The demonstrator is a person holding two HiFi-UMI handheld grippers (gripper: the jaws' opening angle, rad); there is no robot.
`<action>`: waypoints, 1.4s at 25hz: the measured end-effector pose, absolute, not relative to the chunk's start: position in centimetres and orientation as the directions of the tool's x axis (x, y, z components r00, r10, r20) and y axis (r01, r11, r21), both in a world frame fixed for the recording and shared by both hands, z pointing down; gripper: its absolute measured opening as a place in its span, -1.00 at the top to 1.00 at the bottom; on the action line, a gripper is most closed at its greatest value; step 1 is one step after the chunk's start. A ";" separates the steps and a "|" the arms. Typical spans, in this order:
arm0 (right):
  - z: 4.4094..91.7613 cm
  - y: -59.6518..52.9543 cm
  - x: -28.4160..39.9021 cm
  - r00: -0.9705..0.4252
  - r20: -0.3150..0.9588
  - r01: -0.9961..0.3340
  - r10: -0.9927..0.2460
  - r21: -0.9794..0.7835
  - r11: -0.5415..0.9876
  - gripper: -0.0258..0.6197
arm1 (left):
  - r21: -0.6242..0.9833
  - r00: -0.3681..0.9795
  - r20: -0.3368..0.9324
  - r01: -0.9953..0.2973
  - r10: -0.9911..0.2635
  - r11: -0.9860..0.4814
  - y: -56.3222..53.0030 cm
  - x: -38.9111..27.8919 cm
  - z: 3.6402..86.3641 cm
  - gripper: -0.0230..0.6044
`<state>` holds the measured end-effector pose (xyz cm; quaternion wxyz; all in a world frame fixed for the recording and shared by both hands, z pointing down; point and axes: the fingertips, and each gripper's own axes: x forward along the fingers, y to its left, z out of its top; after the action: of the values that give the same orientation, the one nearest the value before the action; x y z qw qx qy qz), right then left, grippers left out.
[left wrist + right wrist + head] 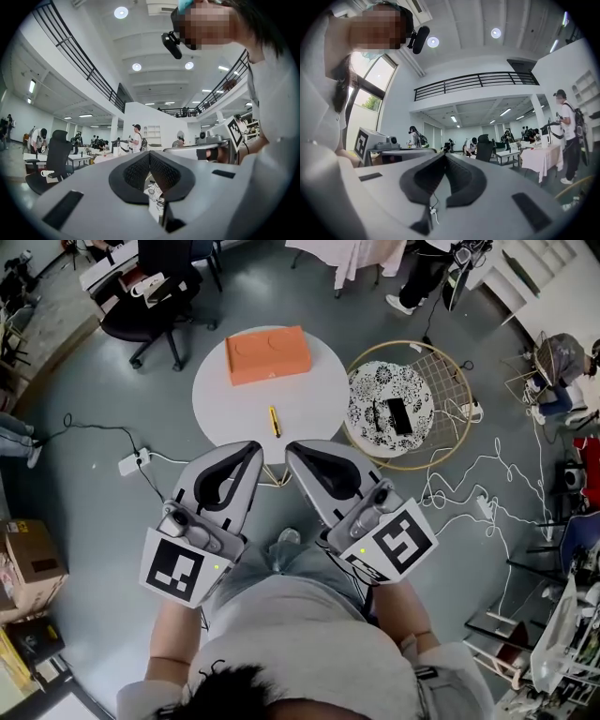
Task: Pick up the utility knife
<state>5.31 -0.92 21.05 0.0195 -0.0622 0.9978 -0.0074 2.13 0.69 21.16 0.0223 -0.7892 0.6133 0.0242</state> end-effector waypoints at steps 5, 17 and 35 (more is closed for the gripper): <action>21.7 -2.5 4.8 -0.989 -0.035 -0.141 -0.142 -0.041 0.989 0.90 | -0.003 0.258 -0.033 -0.966 -0.965 -0.258 -0.9 1.6 22.1 0.89; 22.0 -6.9 -0.4 -0.956 -0.021 -0.290 -0.292 -0.062 0.955 0.90 | 0.001 0.400 -0.007 -0.916 -0.916 -0.400 -5.8 -3.6 22.3 0.89; 24.3 -12.6 -7.5 -0.833 0.027 -0.552 -0.552 -0.089 0.829 0.90 | 0.026 0.641 0.025 -0.768 -0.767 -0.640 -12.3 -11.0 24.4 0.89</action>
<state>-7.55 -12.57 24.25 -0.0003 -0.2887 0.9563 -0.0464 -10.98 -12.34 24.36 -0.0171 -0.9056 0.4237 -0.0057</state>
